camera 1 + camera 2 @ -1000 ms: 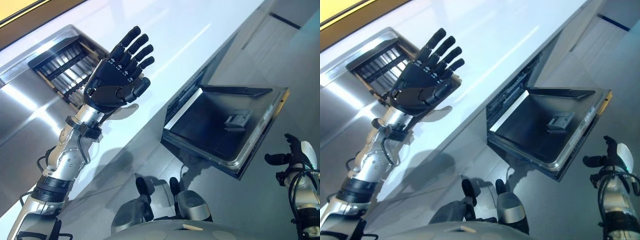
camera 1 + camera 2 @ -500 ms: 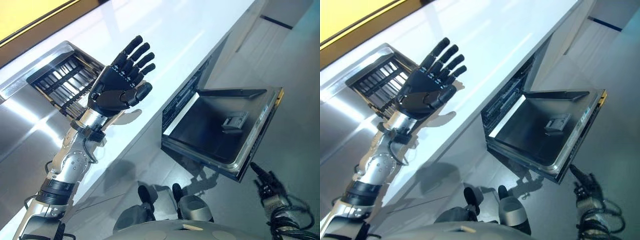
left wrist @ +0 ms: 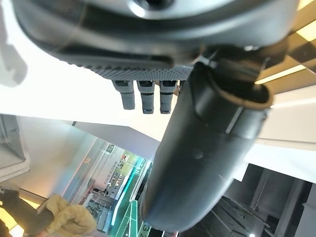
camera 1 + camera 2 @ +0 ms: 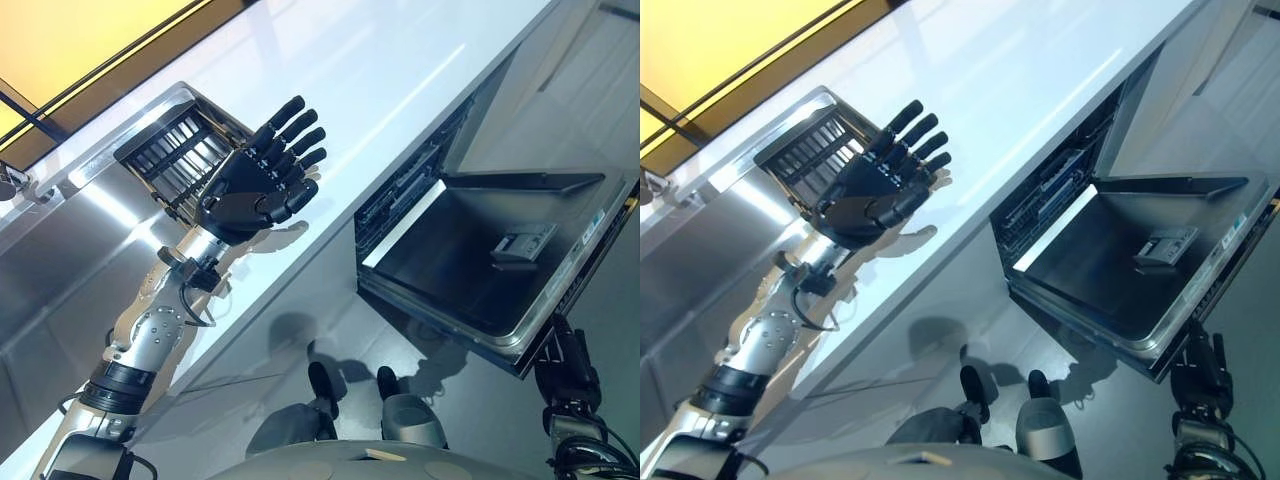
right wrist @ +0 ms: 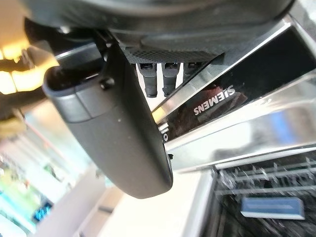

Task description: Pick up plates and place into dishwasher.

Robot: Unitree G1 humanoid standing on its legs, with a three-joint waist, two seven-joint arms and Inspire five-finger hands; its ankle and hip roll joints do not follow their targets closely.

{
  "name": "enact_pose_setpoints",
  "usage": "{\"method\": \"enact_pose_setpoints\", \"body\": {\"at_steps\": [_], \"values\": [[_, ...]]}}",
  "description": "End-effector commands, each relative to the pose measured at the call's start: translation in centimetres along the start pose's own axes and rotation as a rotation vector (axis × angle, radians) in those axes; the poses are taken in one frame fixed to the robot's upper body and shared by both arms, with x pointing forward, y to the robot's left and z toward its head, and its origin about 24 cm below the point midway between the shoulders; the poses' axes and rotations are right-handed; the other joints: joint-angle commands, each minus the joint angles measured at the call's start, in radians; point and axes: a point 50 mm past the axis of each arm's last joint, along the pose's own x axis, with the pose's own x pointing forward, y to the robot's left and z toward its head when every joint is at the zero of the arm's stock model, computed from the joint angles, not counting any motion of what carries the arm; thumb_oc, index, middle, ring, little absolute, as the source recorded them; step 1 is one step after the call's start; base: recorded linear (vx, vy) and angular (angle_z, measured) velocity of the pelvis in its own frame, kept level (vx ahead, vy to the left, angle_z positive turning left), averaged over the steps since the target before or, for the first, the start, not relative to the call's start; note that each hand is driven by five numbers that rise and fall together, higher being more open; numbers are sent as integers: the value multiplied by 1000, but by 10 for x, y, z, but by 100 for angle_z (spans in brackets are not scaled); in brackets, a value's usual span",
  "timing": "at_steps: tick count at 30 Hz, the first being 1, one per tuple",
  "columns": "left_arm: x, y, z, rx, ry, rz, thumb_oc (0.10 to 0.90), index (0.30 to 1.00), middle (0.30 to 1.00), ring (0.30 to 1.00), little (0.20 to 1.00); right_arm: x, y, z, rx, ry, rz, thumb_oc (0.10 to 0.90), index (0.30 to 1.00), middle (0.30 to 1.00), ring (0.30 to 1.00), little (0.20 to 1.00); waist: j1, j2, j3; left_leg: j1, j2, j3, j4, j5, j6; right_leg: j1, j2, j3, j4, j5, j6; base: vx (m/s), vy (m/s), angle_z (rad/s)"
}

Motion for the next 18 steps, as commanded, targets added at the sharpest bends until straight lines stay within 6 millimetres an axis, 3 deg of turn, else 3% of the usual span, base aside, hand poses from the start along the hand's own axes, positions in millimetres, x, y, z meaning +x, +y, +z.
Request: {"method": "enact_pose_setpoints", "body": {"at_steps": [1,5,6,9,12,18], "values": [[21,-27,32,58,-214,-195,800,900,900,900,900,22,157,-65,80,155,872,800,900,900,900,900,74,-2,24,31,-28,-51,95,-150,-14,-108,3,-48,145,-39,34,-67,-14,1],[21,-27,30,57,-223,-191,800,900,900,900,900,15,199,-73,74,178,1052,800,900,900,900,900,74,-9,40,24,-29,-51,96,-147,-14,-120,1,-50,149,-36,34,-61,-1,-5],[23,-27,29,48,-226,-193,800,900,900,900,900,13,218,-75,70,197,1116,800,900,900,900,900,76,-10,43,23,-31,-53,95,-145,-13,-120,2,-49,147,-35,32,-34,23,-16],[24,-27,27,29,-219,-203,800,900,900,900,900,13,239,-77,61,229,1173,800,900,900,900,900,82,-13,38,24,-32,-57,98,-147,-13,-117,1,-51,148,-35,31,0,20,-14],[25,-29,18,27,-166,-229,800,900,900,900,900,9,272,-84,41,280,1254,800,900,900,900,900,97,-21,27,27,-33,-65,103,-146,-13,-110,3,-55,150,-37,26,15,9,-8],[25,-32,16,-11,-153,-253,800,900,900,900,900,1,293,-93,15,326,1328,800,900,900,900,900,125,-37,4,43,-34,-79,100,-149,-8,-83,4,-68,141,-39,21,30,-5,-15]]}}
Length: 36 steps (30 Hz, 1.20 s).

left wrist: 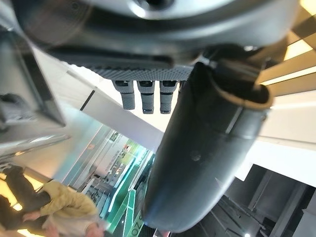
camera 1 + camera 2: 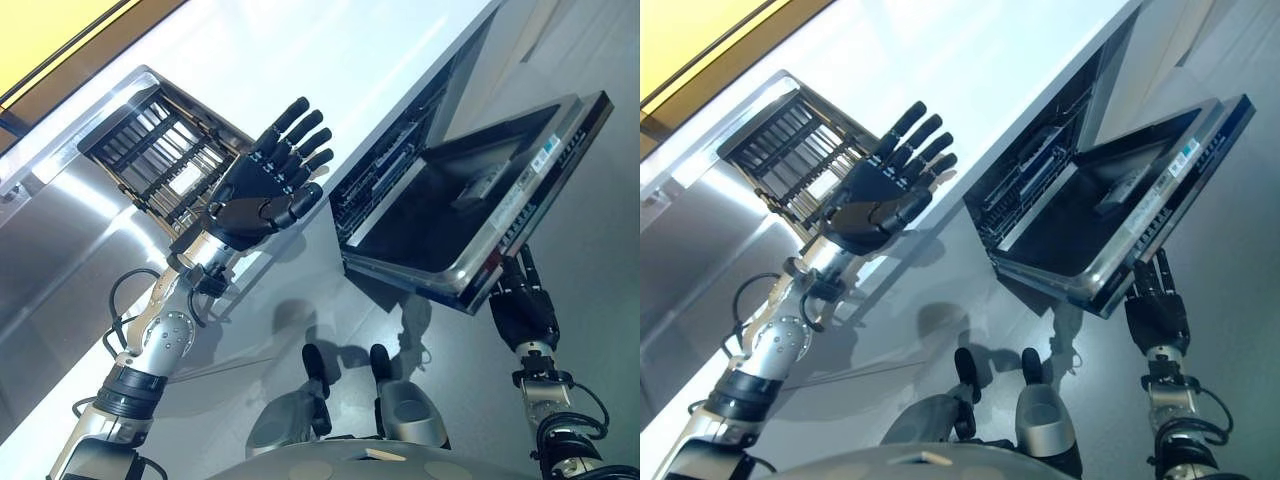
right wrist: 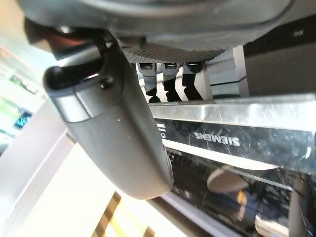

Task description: Pick up plates and place into dishwasher.

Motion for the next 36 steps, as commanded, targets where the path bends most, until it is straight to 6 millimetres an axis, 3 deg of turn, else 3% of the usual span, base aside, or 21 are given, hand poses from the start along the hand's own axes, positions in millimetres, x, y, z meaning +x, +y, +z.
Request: {"method": "enact_pose_setpoints", "body": {"at_steps": [1,7,24,29,36], "values": [[27,-27,25,21,-137,-222,800,900,900,900,900,104,178,-52,32,191,793,800,900,900,900,900,119,-27,-46,59,-68,-19,101,-169,23,-51,-21,-19,140,-79,43,37,-27,-15],[28,-26,16,22,-103,-219,800,900,900,900,900,109,197,-61,26,220,824,800,900,900,900,900,149,-52,-75,72,-72,-44,93,-171,25,-23,-19,-39,126,-81,38,32,-25,-10],[20,-3,8,-36,-117,-93,800,900,900,900,900,120,206,-64,33,211,792,800,900,900,900,900,201,-93,-127,98,-78,-86,61,-166,24,23,-23,-80,90,-79,38,41,10,20],[21,-1,11,-19,-115,-106,800,900,900,900,900,123,193,-62,-41,225,720,800,900,900,900,900,209,-102,-141,101,-79,-93,50,-162,22,28,-23,-88,80,-77,42,18,11,9],[20,-5,12,63,-64,-141,800,900,900,900,900,119,141,-42,-489,153,415,800,900,900,900,900,206,-111,-152,116,-80,-99,37,-161,25,37,-21,-93,79,-79,46,8,10,11]]}}
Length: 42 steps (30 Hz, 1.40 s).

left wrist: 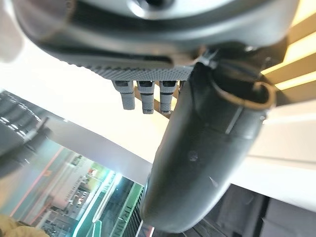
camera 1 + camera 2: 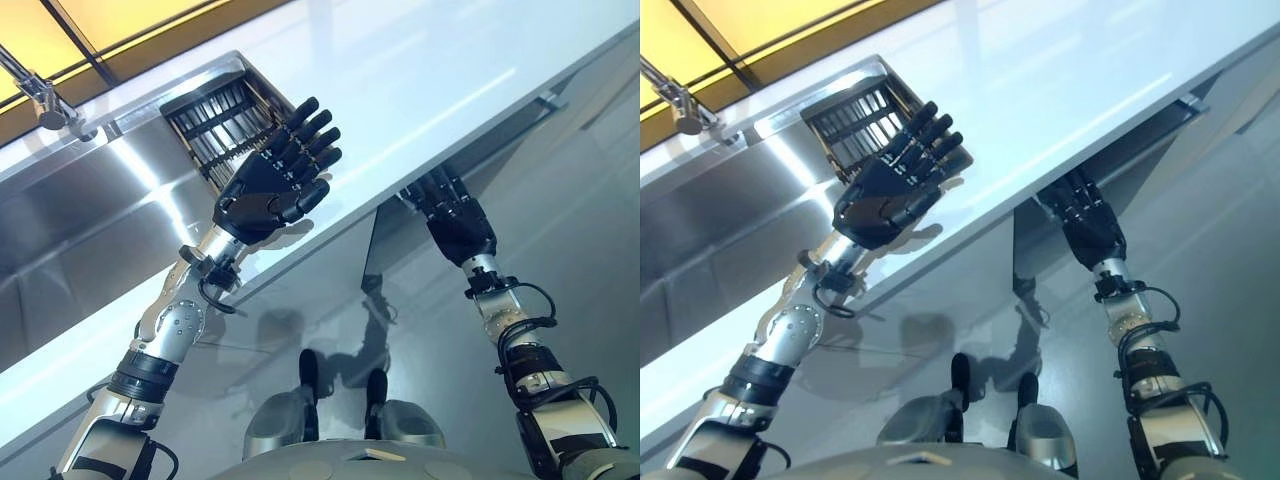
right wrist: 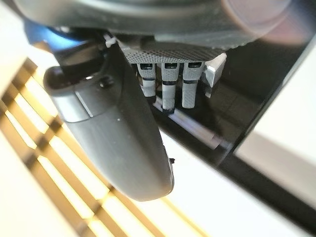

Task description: Pick up plates and place into dishwasher.

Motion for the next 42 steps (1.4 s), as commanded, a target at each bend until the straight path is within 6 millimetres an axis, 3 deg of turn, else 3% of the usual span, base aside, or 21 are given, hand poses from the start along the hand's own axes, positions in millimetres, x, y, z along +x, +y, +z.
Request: {"method": "enact_pose_setpoints", "body": {"at_steps": [1,3,7,8,10,19,30,35,38,42], "values": [[9,-14,17,92,-63,-126,800,900,900,900,900,39,33,8,-244,-30,28,800,900,900,900,900,68,-48,-70,102,-73,30,34,-166,27,-37,-15,87,80,-60,61,-11,28,12],[3,-15,14,114,-50,-127,800,900,900,900,900,21,20,3,-286,-86,-118,800,900,900,900,900,57,-47,-71,111,-75,34,28,-167,30,-35,-12,92,82,-62,63,-17,34,4],[-7,-17,6,120,-38,-122,800,900,900,900,900,-11,13,-20,-268,-116,-238,800,900,900,900,900,37,-43,-71,123,-78,41,23,-170,36,-34,-7,102,85,-63,65,-29,31,5],[-13,-18,0,133,-11,-134,800,900,900,900,900,-28,12,-37,-243,-96,-277,800,900,900,900,900,22,-39,-71,128,-79,45,22,-172,40,-35,-4,112,88,-65,67,-36,28,12],[-18,-19,-7,169,45,-177,800,900,900,900,900,-45,8,-53,-208,-49,-327,800,900,900,900,900,4,-37,-73,134,-78,52,22,-175,43,-34,-2,122,92,-67,69,-26,22,10],[-4,-43,-28,221,291,-418,800,900,900,900,900,-96,-29,-84,-153,120,-552,800,900,900,900,900,-45,-21,-93,156,-76,69,17,-187,45,-22,3,137,97,-71,77,0,2,3],[-9,-38,-60,398,556,-431,800,900,900,900,900,-117,-38,-109,-95,267,-611,800,900,900,900,900,-46,-14,-117,153,-80,43,11,-185,45,-20,7,125,97,-78,77,-12,-2,2],[-26,-17,-74,677,686,-330,800,900,900,900,900,-117,-41,-114,-104,342,-599,800,900,900,900,900,-25,-15,-128,146,-81,23,13,-183,43,-19,10,113,98,-87,73,-21,-9,18],[-35,-6,-81,736,717,-239,800,900,900,900,900,-115,-40,-117,-109,373,-589,800,900,900,900,900,-14,-18,-131,143,-82,13,14,-182,42,-17,11,107,97,-89,72,-7,-26,9],[-67,19,-96,874,757,-28,800,900,900,900,900,-117,-40,-126,-107,449,-568,800,900,900,900,900,20,-28,-140,135,-79,1,16,-173,35,-11,11,88,86,-88,68,-1,-54,20]]}}
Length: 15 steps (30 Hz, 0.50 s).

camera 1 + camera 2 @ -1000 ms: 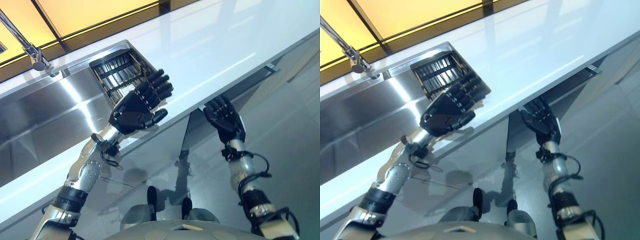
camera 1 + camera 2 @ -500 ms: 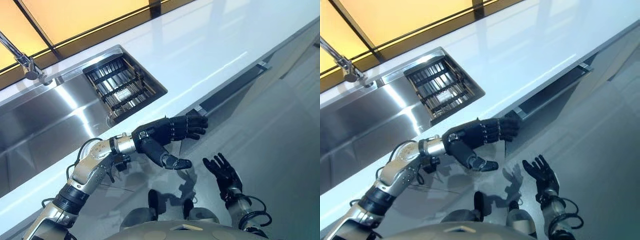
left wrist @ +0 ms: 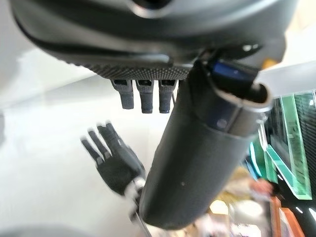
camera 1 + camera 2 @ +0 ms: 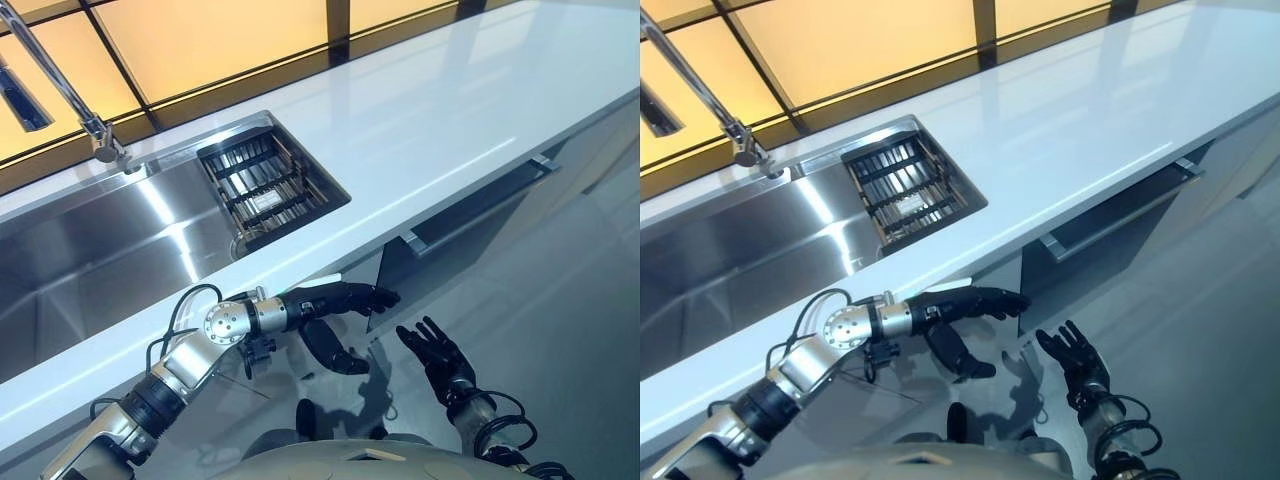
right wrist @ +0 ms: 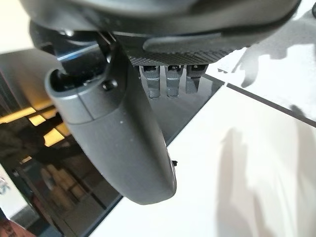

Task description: Pick up plates and place into dishwasher.

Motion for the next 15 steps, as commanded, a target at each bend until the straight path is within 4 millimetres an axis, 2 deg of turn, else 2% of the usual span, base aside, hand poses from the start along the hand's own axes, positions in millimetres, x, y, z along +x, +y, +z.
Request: {"method": "enact_pose_setpoints", "body": {"at_steps": [1,4,7,9,11,14,15], "values": [[-27,32,-27,95,97,311,800,900,900,900,900,13,25,26,-35,-85,127,800,900,900,900,900,55,-29,8,111,-60,66,18,-173,43,-74,2,58,83,-22,49,-8,-65,5],[-39,25,-45,105,144,384,800,900,900,900,900,14,29,23,-66,-51,150,800,900,900,900,900,82,-37,8,99,-57,60,25,-166,32,-71,-2,36,72,-19,44,-11,-77,10],[-46,20,-51,133,166,436,800,900,900,900,900,14,30,21,-84,-38,158,800,900,900,900,900,100,-38,14,87,-53,58,34,-161,24,-70,-5,17,64,-17,40,-21,-57,24],[-52,21,-49,149,161,475,800,900,900,900,900,14,31,21,-99,-33,166,800,900,900,900,900,113,-37,21,72,-51,54,38,-149,15,-70,-7,3,59,-15,37,-32,-56,39],[-65,28,-47,265,222,543,800,900,900,900,900,14,31,21,-124,-24,173,800,900,900,900,900,131,-28,31,52,-50,46,19,-115,-2,-68,-10,-19,41,-5,41,-43,-50,89],[-75,36,-33,304,221,530,800,900,900,900,900,14,29,25,-140,-32,169,800,900,900,900,900,146,-17,37,29,-54,42,11,-97,-13,-70,-13,-37,29,0,43,-64,-12,85],[-81,41,-23,279,194,529,800,900,900,900,900,13,23,27,-145,-37,157,800,900,900,900,900,150,-8,42,15,-55,69,19,-95,-18,-73,-22,-67,32,-1,46,-121,21,57]]}}
